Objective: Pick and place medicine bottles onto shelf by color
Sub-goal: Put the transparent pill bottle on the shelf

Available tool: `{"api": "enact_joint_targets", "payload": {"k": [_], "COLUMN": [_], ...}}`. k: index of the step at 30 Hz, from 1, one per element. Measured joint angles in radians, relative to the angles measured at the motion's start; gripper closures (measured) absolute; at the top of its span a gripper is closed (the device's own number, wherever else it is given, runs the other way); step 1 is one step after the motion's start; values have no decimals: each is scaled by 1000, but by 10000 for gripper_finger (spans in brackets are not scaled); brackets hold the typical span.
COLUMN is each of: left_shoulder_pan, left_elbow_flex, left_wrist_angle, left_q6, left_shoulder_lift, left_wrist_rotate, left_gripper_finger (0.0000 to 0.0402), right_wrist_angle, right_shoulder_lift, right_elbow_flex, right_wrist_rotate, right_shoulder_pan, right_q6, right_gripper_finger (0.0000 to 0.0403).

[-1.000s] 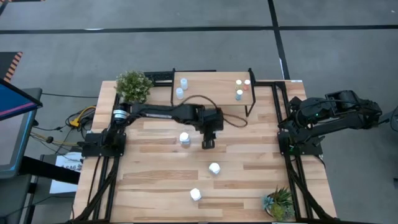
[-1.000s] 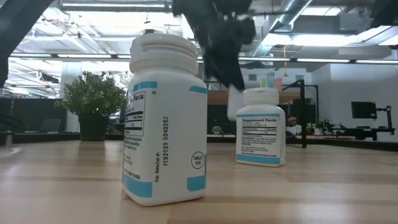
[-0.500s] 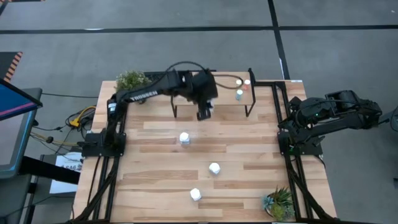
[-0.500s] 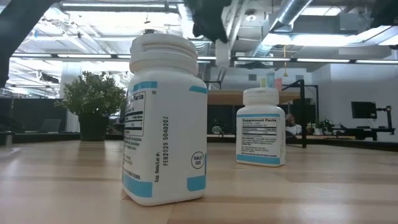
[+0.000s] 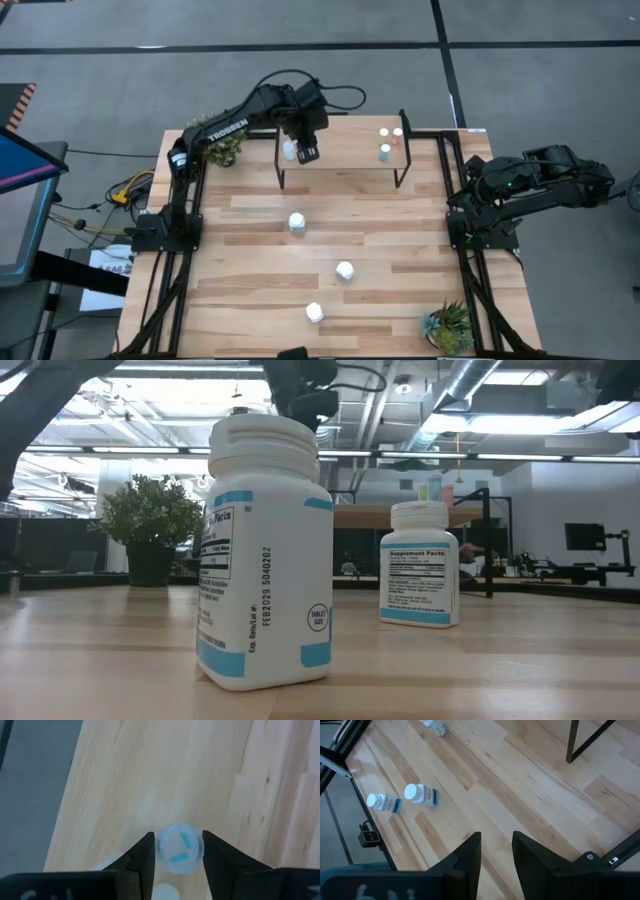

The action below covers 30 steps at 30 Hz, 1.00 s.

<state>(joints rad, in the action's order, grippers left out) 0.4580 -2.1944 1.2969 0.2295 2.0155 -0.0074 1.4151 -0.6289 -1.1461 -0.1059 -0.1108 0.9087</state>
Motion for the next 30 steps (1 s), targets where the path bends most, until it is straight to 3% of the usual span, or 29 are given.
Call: {"api": "enact_joint_targets", "payload": {"k": [14, 30], "left_shoulder_pan": [35, 40], "left_elbow_flex": [43, 67], "left_wrist_angle": [0, -31], "left_q6": [101, 108], "left_shoulder_lift": [0, 1], "left_wrist_rotate": [25, 23], "left_gripper_finger": [289, 287], "right_wrist_angle": [0, 7], "right_shoulder_lift": [0, 0], "right_elbow_flex": [0, 0], "right_wrist_rotate": [0, 0], "right_shoulder_pan": [0, 0], "right_q6": [0, 0], "right_gripper_finger": [269, 269]}}
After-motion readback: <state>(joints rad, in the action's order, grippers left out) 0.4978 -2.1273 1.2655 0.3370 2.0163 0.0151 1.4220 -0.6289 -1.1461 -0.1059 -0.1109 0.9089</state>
